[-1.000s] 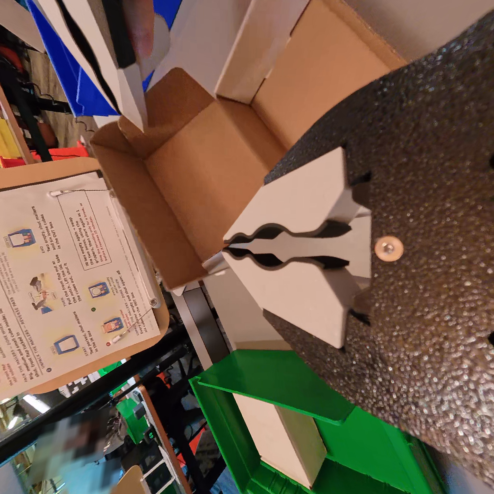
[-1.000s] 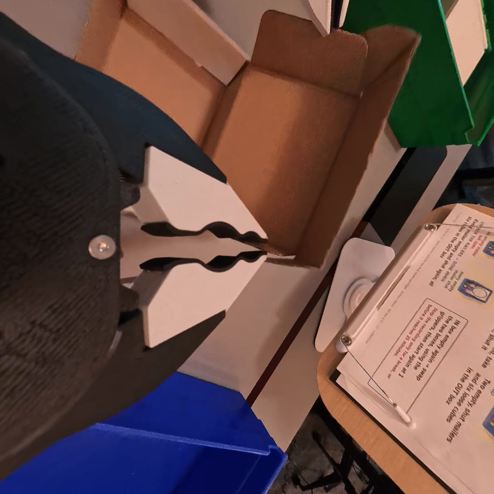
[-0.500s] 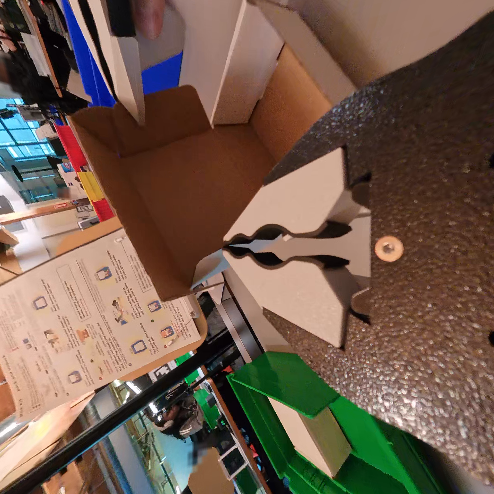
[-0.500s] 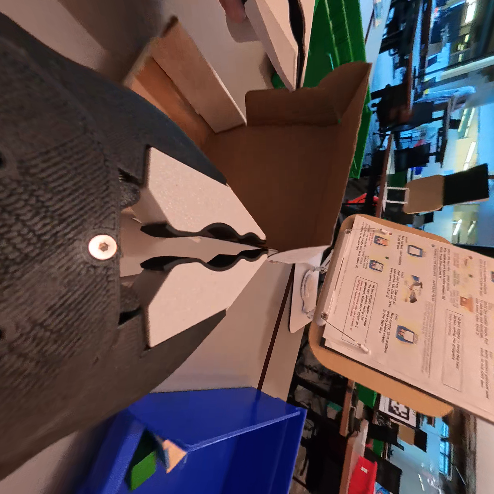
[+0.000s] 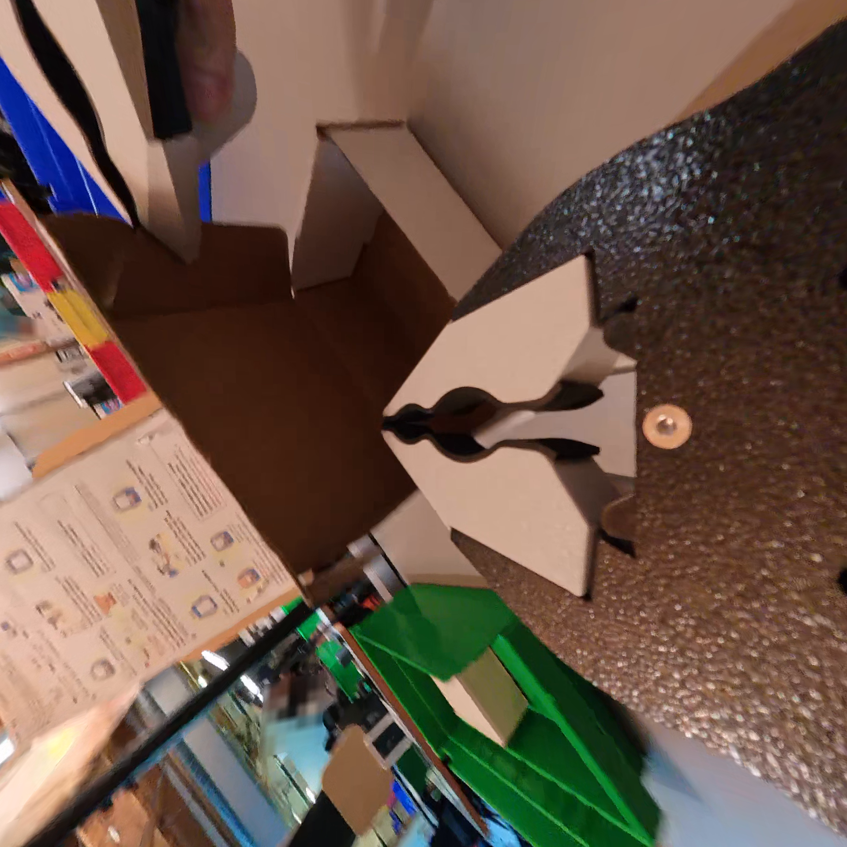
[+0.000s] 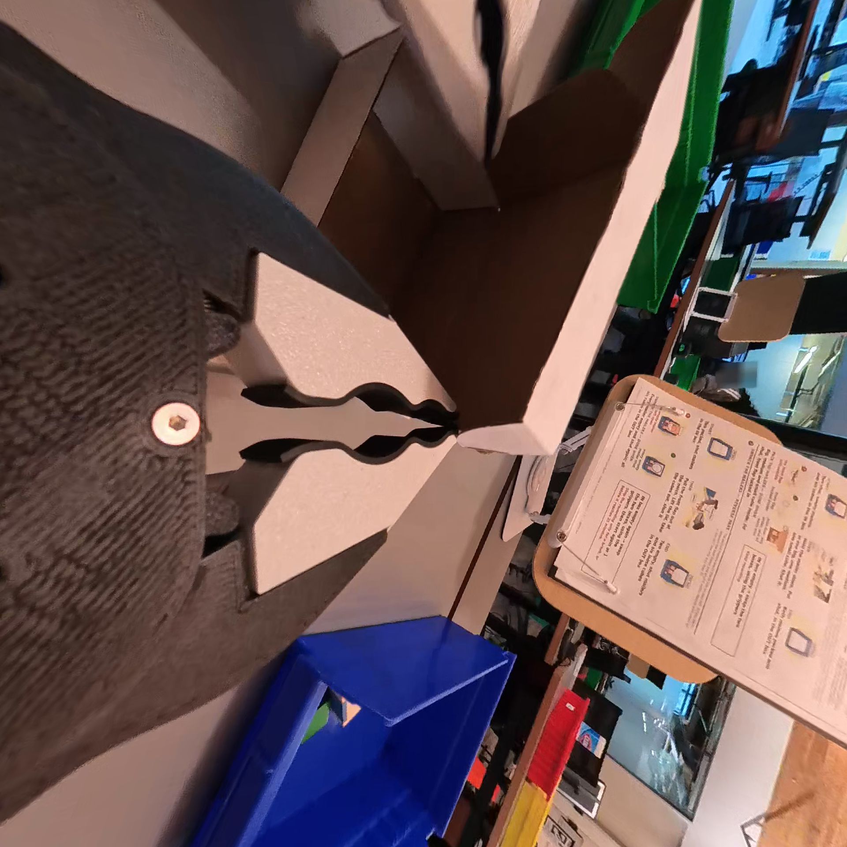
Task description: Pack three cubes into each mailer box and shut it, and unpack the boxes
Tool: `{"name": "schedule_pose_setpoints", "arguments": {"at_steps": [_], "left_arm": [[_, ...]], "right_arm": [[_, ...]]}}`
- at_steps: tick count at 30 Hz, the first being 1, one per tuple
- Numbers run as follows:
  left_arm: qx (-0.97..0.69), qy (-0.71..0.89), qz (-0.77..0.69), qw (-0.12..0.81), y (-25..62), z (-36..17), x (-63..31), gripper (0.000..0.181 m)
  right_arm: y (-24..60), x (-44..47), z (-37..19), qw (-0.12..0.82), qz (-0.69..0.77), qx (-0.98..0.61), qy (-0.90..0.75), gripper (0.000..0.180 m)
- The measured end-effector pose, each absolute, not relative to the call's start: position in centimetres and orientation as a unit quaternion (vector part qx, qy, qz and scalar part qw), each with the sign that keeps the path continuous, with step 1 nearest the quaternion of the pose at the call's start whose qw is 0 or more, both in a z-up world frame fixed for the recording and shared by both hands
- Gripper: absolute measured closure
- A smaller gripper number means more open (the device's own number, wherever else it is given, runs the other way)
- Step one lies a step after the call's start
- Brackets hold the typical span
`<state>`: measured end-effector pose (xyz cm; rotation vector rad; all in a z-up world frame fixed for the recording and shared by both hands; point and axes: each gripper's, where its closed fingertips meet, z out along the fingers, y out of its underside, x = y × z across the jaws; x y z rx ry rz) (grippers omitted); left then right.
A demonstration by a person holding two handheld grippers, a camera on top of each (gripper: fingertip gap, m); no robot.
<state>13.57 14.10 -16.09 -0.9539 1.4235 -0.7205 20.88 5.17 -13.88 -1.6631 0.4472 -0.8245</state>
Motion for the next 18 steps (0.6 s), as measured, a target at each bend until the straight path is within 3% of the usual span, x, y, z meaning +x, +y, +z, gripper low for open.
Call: {"name": "schedule_pose_setpoints", "arguments": {"at_steps": [5,15,18], "left_arm": [[-0.504,0.569,-0.316,0.567,17.3,-15.6,12.4,0.181],[-0.53,0.54,-0.314,0.574,17.9,-14.2,12.8,0.173],[-0.542,0.53,-0.312,0.572,18.4,-14.3,13.3,0.179]], "right_arm": [[5.6,20.8,-13.1,0.595,-0.337,-0.699,0.207,0.18],[5.8,20.5,-13.3,0.587,-0.349,-0.702,0.204,0.179],[6.0,20.5,-13.6,0.586,-0.342,-0.705,0.206,0.179]]}}
